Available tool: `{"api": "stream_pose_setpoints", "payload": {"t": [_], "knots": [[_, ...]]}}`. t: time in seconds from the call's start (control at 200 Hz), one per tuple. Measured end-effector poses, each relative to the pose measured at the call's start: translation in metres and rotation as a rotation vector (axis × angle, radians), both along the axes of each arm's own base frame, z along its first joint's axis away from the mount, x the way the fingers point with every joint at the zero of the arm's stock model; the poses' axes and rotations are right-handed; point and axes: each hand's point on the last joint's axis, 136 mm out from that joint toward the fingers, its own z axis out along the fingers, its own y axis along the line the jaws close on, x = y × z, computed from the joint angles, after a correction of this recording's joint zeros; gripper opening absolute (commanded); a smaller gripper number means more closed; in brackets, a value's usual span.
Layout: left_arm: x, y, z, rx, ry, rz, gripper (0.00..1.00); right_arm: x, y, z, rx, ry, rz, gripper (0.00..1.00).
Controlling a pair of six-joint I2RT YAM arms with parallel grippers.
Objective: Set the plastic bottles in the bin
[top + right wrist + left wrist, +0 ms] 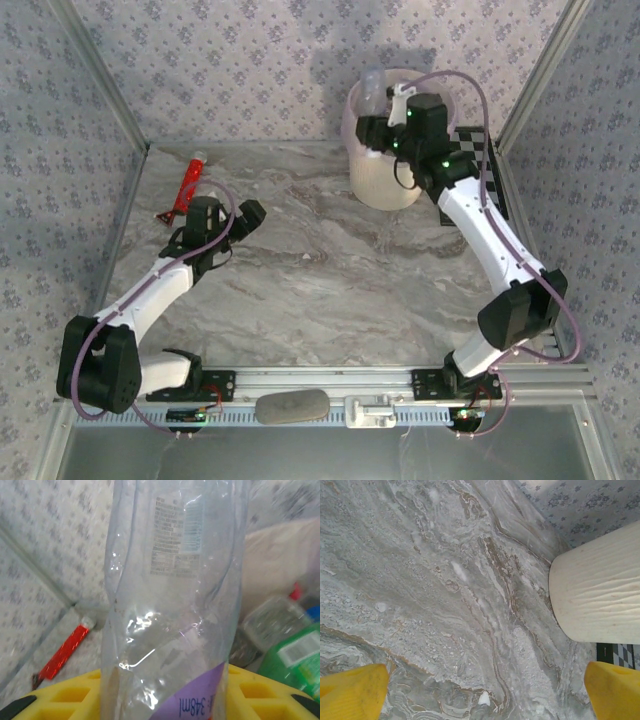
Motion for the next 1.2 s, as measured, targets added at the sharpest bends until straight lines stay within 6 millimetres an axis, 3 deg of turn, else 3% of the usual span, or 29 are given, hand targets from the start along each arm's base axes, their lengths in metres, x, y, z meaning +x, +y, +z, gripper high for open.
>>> {"api": "stream_pose_setpoints", "payload": {"t": [0.18, 0.425, 0.695, 0.934, 1.199], "knots": [[-0.002, 0.000, -0.004, 0.012, 0.004, -0.007, 1.00, 0.050, -0.018, 0.007, 0.021, -0.013, -0.106, 0.47], [-0.012, 0.005, -0.004, 0.023, 0.000, -0.010, 1.00, 0.098, -0.017, -0.026, -0.026, 0.059, -0.174, 0.48], [-0.013, 0.008, -0.002, 0.028, -0.007, -0.009, 1.00, 0.104, -0.023, -0.054, -0.068, 0.135, -0.200, 0.53], [-0.013, 0.008, -0.002, 0.028, -0.006, -0.009, 1.00, 0.103, -0.022, -0.055, -0.062, 0.138, -0.202, 0.70], [-0.013, 0.008, -0.002, 0.028, -0.006, -0.008, 1.00, 0.097, -0.030, -0.045, -0.083, 0.116, -0.231, 0.76]]}}
